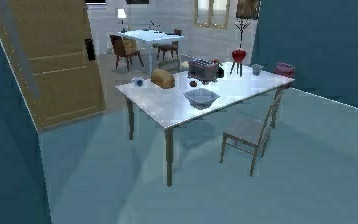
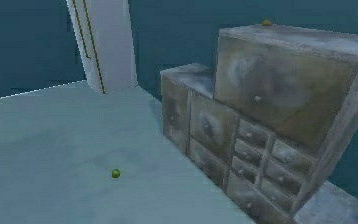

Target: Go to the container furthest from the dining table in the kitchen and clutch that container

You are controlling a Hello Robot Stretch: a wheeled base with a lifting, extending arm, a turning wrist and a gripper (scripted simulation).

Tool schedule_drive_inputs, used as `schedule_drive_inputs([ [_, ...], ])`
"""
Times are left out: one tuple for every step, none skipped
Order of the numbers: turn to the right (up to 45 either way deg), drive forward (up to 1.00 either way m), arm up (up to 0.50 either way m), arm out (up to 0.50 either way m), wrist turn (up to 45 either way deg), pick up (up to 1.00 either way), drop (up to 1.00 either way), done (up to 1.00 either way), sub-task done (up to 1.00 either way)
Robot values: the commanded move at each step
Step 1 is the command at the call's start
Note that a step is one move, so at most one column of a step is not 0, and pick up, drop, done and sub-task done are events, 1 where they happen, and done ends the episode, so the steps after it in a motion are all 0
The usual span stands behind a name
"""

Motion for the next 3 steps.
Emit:
schedule_drive_inputs([
  [0.0,0.5,0.0,0.0,0.0,0.0,0.0,0.0,0.0],
  [45.0,0.0,0.0,0.0,0.0,0.0,0.0,0.0,0.0],
  [9.0,0.0,0.0,0.0,0.0,0.0,0.0,0.0,0.0],
])
